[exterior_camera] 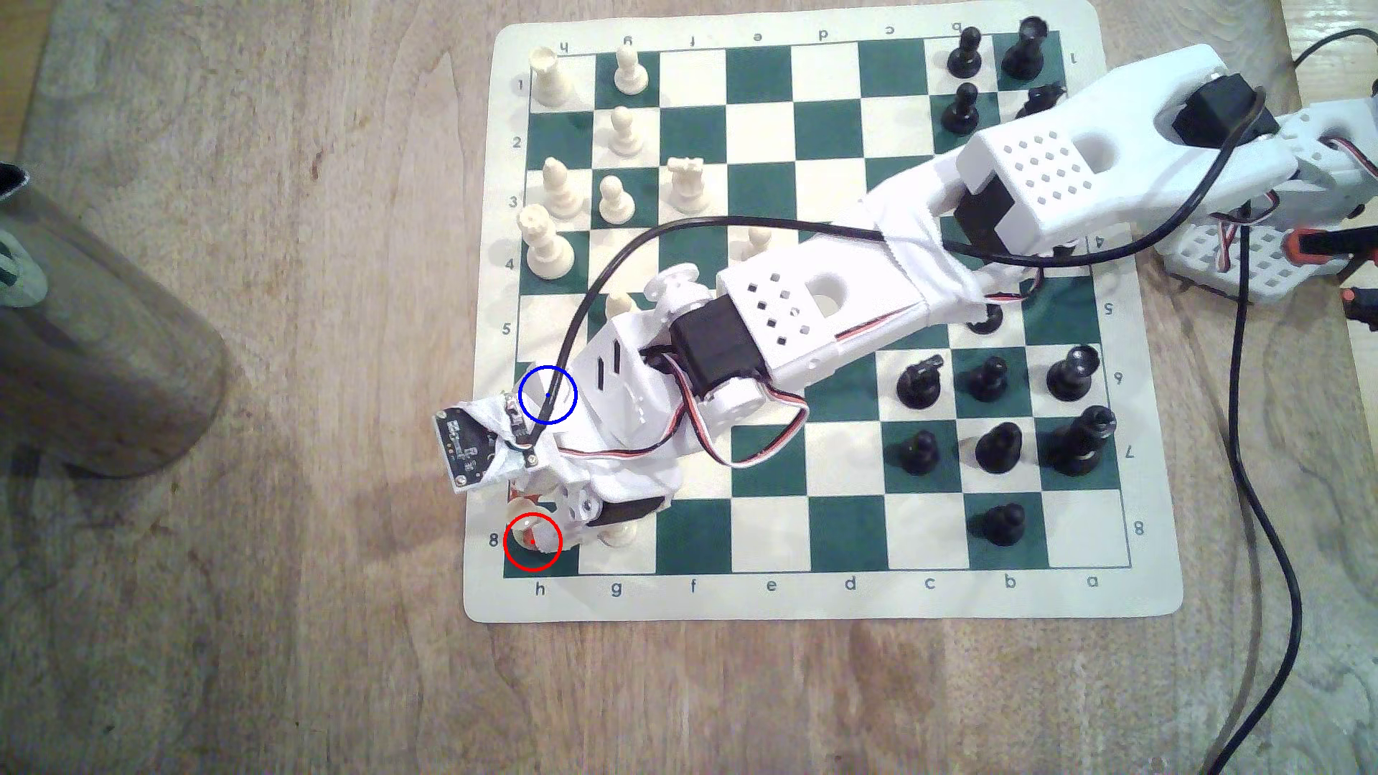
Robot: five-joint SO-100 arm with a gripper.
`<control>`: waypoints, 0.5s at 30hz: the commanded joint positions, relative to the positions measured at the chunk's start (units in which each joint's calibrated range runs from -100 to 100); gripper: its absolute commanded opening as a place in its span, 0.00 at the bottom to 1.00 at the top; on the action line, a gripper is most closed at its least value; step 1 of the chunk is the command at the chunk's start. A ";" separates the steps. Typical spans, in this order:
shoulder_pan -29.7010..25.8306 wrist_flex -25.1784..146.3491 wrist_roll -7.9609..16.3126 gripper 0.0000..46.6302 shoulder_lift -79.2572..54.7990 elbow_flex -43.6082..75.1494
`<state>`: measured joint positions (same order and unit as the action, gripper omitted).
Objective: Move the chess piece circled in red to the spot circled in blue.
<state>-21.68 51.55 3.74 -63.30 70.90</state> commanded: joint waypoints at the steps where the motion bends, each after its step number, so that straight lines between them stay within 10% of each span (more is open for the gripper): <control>1: -0.34 -0.61 0.29 0.01 5.49 5.98; 15: -2.68 2.75 2.98 0.01 17.55 5.98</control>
<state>-23.67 53.78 6.32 -57.60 70.90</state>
